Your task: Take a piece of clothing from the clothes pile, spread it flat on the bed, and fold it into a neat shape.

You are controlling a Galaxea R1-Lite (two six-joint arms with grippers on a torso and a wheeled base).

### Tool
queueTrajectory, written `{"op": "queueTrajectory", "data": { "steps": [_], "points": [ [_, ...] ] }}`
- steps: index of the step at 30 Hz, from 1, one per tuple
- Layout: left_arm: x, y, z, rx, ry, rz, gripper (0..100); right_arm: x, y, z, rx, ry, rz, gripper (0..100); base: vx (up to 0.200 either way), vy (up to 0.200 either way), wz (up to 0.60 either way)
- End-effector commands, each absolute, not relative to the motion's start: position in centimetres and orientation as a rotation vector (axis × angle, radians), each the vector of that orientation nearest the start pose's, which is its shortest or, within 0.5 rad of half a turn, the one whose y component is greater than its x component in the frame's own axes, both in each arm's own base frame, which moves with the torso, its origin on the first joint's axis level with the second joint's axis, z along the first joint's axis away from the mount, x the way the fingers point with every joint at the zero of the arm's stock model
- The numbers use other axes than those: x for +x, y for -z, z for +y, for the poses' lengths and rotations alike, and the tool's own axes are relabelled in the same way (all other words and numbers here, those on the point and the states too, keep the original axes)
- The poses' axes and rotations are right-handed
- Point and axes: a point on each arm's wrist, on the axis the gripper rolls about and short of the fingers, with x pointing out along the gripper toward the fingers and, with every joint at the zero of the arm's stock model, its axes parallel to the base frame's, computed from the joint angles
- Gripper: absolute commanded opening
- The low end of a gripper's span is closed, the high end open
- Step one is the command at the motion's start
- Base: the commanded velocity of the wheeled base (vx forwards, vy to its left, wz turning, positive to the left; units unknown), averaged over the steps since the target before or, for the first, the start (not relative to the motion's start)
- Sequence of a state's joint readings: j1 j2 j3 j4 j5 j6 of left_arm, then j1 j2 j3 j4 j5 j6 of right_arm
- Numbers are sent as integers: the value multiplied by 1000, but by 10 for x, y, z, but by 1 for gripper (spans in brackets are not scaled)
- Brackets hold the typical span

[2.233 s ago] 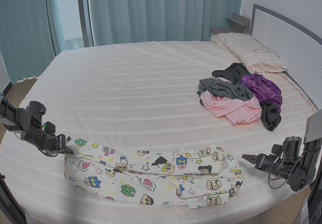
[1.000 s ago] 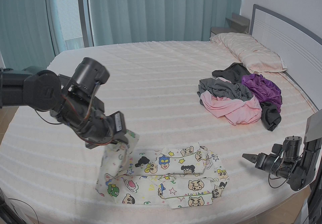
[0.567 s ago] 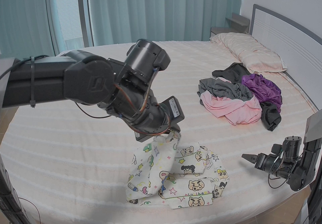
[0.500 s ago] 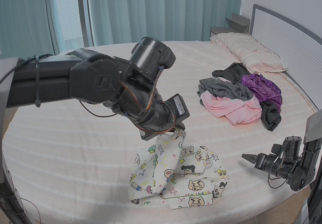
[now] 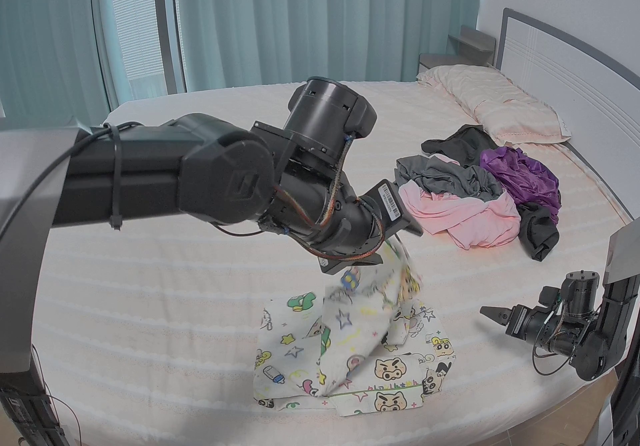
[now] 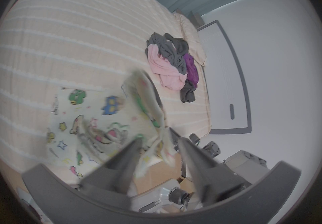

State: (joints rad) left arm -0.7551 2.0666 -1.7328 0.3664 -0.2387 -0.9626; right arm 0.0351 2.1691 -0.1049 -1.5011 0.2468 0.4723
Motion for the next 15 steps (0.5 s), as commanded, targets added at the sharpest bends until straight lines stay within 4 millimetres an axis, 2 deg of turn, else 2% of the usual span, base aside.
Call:
{"op": "queueTrajectory", "data": {
  "steps": [1, 6, 9, 15],
  "points": [
    [296, -196, -286, -725, 519, 1083, 100, 238, -3, 14, 516, -137, 624, 100, 0, 0, 0],
    [295, -194, -286, -759, 502, 1095, 100, 238, -3, 14, 516, -138, 621, 100, 0, 0, 0],
    [292, -182, -282, -740, 464, 1124, 100, 238, -3, 14, 518, -137, 621, 100, 0, 0, 0],
    [275, -173, -222, -768, 348, 1147, 100, 237, -4, 18, 516, -151, 628, 100, 0, 0, 0]
  ]
}}
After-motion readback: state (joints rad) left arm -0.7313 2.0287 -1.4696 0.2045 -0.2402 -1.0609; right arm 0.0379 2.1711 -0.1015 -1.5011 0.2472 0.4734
